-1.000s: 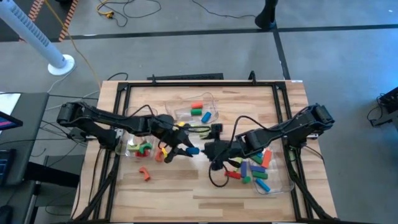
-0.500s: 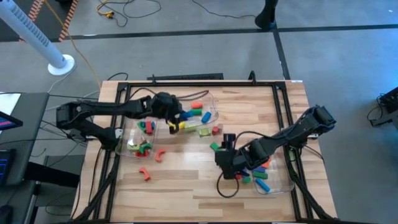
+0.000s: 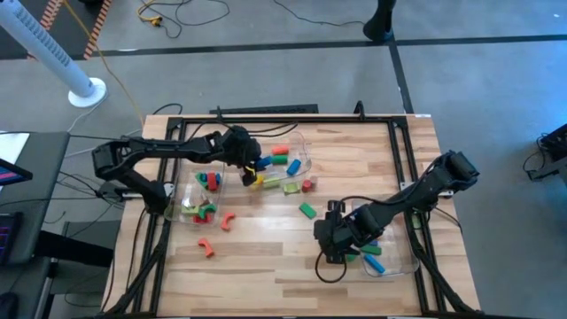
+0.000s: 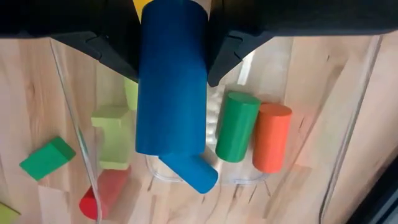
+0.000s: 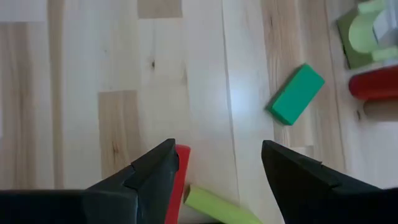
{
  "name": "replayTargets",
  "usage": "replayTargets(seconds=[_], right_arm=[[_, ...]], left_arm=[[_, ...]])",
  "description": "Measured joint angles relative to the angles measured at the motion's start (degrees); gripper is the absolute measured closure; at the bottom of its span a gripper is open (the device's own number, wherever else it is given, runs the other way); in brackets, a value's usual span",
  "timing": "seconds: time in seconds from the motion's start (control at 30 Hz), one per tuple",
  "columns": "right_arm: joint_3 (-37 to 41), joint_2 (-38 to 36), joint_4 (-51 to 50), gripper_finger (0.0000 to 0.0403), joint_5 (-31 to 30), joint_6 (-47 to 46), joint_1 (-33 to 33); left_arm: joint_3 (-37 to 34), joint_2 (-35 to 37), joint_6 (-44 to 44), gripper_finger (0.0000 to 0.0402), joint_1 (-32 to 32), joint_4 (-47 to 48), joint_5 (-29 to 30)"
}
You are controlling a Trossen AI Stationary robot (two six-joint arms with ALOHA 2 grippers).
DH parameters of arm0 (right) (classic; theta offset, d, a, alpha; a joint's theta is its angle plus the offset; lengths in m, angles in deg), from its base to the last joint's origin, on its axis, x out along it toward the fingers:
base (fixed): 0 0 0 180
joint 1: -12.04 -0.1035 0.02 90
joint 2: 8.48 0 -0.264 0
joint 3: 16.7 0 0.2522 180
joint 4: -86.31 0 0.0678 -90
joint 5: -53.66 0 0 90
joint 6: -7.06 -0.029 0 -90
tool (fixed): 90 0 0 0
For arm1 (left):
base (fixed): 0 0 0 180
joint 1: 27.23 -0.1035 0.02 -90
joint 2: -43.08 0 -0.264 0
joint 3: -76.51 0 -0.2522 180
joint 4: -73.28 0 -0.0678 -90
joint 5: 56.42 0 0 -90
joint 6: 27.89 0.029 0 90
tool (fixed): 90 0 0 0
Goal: Sort blocks by size
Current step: Put the blue cylindrical block into the top transparent bin, then put the orange arch block into the left transparent bin
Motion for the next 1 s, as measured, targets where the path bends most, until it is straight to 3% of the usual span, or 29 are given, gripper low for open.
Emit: replayTargets(seconds=[0.27,0.73,1.0], right_arm=[[0.28,0.00,1.26,0.0137,0.17,-0.85,-0.01],[0.28,0.13,2.63,0.0137,-1.83,-3.40,2.75],[0.29,2.25,3.36,0.0137,-3.19,-5.53,4.96]], left_arm=[[0.00,-0.02,-0.16,0.0266,0.00,0.55,-0.51],[0.00,0.07,-1.14,0.0213,0.02,0.70,-1.64],[0.00,3.91,-1.22,0.0211,1.16,0.41,-1.60]])
